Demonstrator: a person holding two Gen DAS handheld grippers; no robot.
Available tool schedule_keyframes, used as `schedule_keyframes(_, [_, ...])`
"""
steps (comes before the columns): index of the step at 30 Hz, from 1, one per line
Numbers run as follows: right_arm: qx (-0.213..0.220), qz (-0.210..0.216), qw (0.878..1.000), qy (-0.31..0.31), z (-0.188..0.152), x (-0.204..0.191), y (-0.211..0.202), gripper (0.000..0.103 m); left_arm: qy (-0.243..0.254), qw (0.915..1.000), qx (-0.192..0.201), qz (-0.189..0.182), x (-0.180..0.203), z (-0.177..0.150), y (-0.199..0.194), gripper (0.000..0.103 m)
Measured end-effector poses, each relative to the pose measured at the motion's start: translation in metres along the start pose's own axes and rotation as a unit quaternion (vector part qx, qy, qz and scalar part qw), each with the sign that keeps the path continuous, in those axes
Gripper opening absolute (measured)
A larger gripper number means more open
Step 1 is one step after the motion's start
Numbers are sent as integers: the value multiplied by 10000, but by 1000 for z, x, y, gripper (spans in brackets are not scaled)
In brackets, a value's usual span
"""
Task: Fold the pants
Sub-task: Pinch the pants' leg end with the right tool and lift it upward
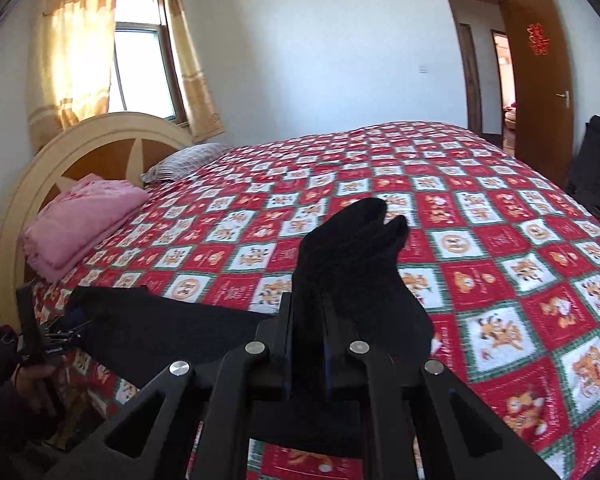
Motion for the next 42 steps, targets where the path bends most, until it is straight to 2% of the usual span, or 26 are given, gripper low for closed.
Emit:
schedule_keyframes(9, [-207, 390, 9988, -224, -9, -50, 35, 11, -92, 9998, -20, -153, 7, -2, -1, 103])
schedule_keyframes(16, [-644, 535, 9953, -477, -39, -76, 71, 11, 25, 9998, -44, -202, 20, -1, -1, 103])
schedule_keyframes(20, [-825, 645, 9923, -659, -57, -92, 88, 11, 187, 9997, -125, -137, 33, 1, 2, 103])
schedule_keyframes(24, [-998, 761, 9885, -840, -72, -109, 104, 11, 428, 9989, -187, 86, 43, 6, 7, 103])
schedule_keyframes(27, [-1151, 858, 9855, -910, -84, -118, 113, 11, 562, 9977, -269, 269, 46, 8, 12, 103])
schedule_keyframes(34, [-1364, 948, 9767, -1362, -113, -140, 122, 11, 555, 9969, -482, 279, 52, 3, 21, 103])
schedule_keyframes(42, [-1388, 1005, 9751, -1410, -119, -143, 126, 12, 506, 9971, -566, 92, 68, 3, 29, 103])
Point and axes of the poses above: each gripper's, at about its wrist camera, not at the fingertips, and y roughly the way its jaws point, x to its right, z to its top, the point moved 9 cm from there along y, roughly the way its jaws point, and after that the axes turned 1 degree about -y, right-handed, at the moved point
